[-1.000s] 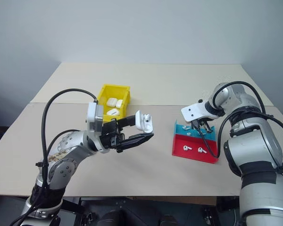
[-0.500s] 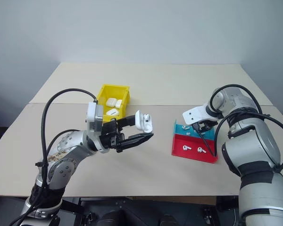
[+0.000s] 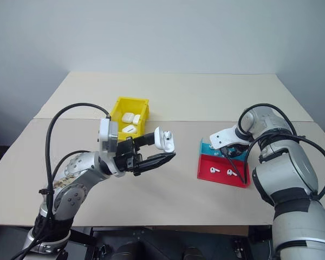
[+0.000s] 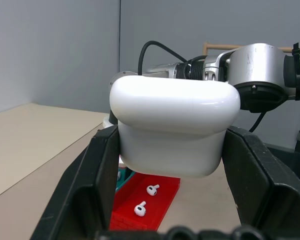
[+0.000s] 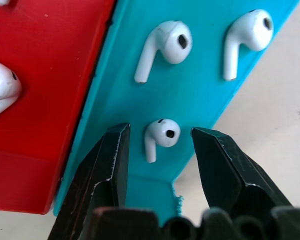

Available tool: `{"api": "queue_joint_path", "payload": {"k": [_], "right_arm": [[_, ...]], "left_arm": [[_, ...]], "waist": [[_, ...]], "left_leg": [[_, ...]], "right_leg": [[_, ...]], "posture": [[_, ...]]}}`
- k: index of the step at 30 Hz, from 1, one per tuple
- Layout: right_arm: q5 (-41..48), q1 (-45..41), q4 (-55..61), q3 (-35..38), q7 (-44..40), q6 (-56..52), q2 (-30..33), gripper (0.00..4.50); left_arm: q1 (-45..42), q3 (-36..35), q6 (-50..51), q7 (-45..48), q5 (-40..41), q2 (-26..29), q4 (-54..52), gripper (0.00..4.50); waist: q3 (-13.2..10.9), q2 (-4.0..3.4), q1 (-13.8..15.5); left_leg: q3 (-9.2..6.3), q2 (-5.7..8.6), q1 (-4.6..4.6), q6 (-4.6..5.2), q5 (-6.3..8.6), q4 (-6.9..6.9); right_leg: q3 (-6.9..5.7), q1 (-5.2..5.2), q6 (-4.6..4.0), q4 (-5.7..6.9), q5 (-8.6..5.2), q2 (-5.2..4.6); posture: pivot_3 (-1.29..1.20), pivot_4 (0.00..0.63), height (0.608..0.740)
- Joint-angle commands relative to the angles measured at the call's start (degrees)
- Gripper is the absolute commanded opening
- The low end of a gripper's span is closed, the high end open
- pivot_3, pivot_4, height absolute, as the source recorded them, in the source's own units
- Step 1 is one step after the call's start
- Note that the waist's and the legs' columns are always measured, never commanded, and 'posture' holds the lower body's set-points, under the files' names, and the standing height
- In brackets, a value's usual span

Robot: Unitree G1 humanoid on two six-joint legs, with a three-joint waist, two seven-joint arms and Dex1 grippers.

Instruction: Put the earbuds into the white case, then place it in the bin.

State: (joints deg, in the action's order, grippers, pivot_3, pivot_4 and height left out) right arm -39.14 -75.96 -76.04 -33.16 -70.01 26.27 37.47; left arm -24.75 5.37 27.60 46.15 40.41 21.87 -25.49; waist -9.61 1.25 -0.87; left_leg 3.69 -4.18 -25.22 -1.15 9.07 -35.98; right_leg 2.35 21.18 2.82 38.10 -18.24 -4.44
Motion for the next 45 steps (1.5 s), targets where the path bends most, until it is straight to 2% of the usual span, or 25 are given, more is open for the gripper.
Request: {"api": "queue_joint_path", "payload": {"k": [1,8,11,14,15,21,26,30,33,35,37,38,42,45], "right_arm": [[0.39,-0.29,0.06,0.5,0.1,-0.31,0.11,2.37],[0.42,0.23,-0.09,0.52,-0.11,-1.01,-0.08,2.37],[0.29,0.6,-0.08,0.39,-0.04,-0.97,-0.12,1.77],[0.18,0.91,-0.1,0.32,0.22,-1.47,-0.29,0.8],[0.08,0.99,-0.12,0.28,0.65,-2.03,-0.44,0.62],[0.35,1.01,-0.05,0.59,1.66,-3.58,-0.7,0.62],[3.01,-0.81,1.78,3.12,-1.22,-4.82,0.61,0.62],[13.05,-1.56,8.39,11.17,-11.93,-9.64,2.99,0.62],[23.51,1.68,20.01,19.23,-20.87,-20.95,6.18,0.62],[34.1,5.99,31.8,22.53,-22.46,-34.16,9.75,0.62],[48.42,12.39,46.59,27.89,-22.49,-53.48,13.73,0.62],[52.57,15.37,52.56,30.9,-22.49,-60.72,14.53,0.62],[68.15,29.56,75.45,43.45,-13.9,-83.16,13.08,0.62],[79.47,35.34,85.41,53.46,-5.03,-98.04,6.72,0.62]], "left_arm": [[-0.09,-0.89,-0.73,-0.16,0.54,0.06,-2.35,2.78],[-0.17,-1.03,-0.48,-0.48,1.0,0.19,-3.16,2.78],[-0.1,-1.06,-0.46,-0.52,1.2,0.36,-3.66,2.78],[-0.04,-1.24,-0.36,-0.64,1.31,0.51,-3.97,2.78],[-0.02,-1.35,-0.27,-0.76,1.43,0.56,-4.13,2.78],[0.12,-1.48,-0.01,-1.02,1.8,0.82,-4.42,2.78],[-0.13,-1.53,0.22,-0.76,2.06,0.92,-4.14,2.78],[-0.82,-1.87,0.04,0.43,2.27,1.48,-2.93,2.78],[-2.03,-2.21,-0.07,1.59,2.47,1.96,-1.48,2.78],[-3.31,-2.51,-0.04,2.85,2.73,2.39,-0.12,2.78],[-4.86,-2.85,0.03,4.5,3.03,2.91,1.66,2.78],[-5.32,-3.07,0.08,5.21,3.2,3.18,2.3,2.78],[-6.58,-3.27,0.27,7.92,3.42,4.04,4.16,2.78],[-7.26,-2.93,0.37,8.9,3.21,3.72,4.82,2.78]], "waist": [[0.0,0.0,-0.03],[0.0,0.0,-0.01],[0.0,0.0,-0.02],[0.0,0.0,-0.05],[0.0,0.0,-0.05],[0.01,0.0,-0.08],[0.0,0.0,-0.06],[-0.08,-0.12,0.01],[-0.09,-0.15,0.11],[-0.09,-0.14,0.43],[-0.09,-0.15,0.99],[-0.09,-0.14,1.32],[-0.09,-0.15,1.29],[-0.09,-0.14,0.94]], "left_leg": [[0.0,0.0,0.0,0.0,0.0,0.0],[0.0,0.0,0.0,0.01,0.0,0.0],[0.0,0.0,0.0,0.0,0.0,0.0],[-0.01,0.0,0.01,0.0,0.0,-0.01],[-0.01,0.0,0.01,0.0,0.0,-0.01],[-0.02,0.0,0.02,0.01,0.01,-0.02],[-0.02,0.0,0.04,0.08,0.04,-0.03],[-0.01,0.0,0.02,0.09,0.05,0.0],[-0.01,0.0,0.02,0.13,0.08,0.03],[-0.04,0.0,0.01,0.16,0.1,0.02],[-0.15,0.0,-0.06,0.19,0.12,-0.02],[-0.12,-0.01,-0.05,0.22,0.14,-0.06],[-0.15,0.0,-0.07,0.25,0.16,-0.06],[-0.15,-0.01,-0.05,0.25,0.15,-0.06]], "right_leg": [[0.0,0.0,0.0,0.0,0.0,0.0],[0.0,0.0,0.0,0.0,0.0,0.0],[0.0,0.0,0.0,0.0,0.0,0.0],[0.0,-0.01,0.0,0.01,0.0,0.0],[0.0,-0.01,0.0,0.01,0.0,0.01],[-0.01,-0.03,0.0,0.02,0.0,0.01],[-0.01,-0.04,0.0,0.06,0.01,0.01],[0.0,-0.02,0.0,0.02,0.01,0.0],[-0.02,-0.02,-0.01,0.0,0.0,0.0],[-0.06,-0.05,0.0,-0.01,0.0,0.0],[-0.2,-0.12,-0.01,-0.05,0.0,-0.01],[-0.16,-0.11,-0.01,-0.05,0.0,-0.01],[-0.17,-0.11,-0.01,-0.04,0.0,0.0],[-0.12,-0.11,-0.01,0.0,0.0,0.03]], "posture": [[0.0,0.15,0.74],[0.0,0.15,0.74],[0.0,0.15,0.74],[0.0,0.15,0.74],[0.0,0.15,0.74],[0.0,0.15,0.74],[0.0,0.15,0.74],[0.0,0.15,0.74],[0.0,0.15,0.74],[0.0,0.15,0.74],[0.0,0.15,0.74],[0.0,0.15,0.74],[0.0,0.15,0.74],[0.0,0.15,0.74]]}}
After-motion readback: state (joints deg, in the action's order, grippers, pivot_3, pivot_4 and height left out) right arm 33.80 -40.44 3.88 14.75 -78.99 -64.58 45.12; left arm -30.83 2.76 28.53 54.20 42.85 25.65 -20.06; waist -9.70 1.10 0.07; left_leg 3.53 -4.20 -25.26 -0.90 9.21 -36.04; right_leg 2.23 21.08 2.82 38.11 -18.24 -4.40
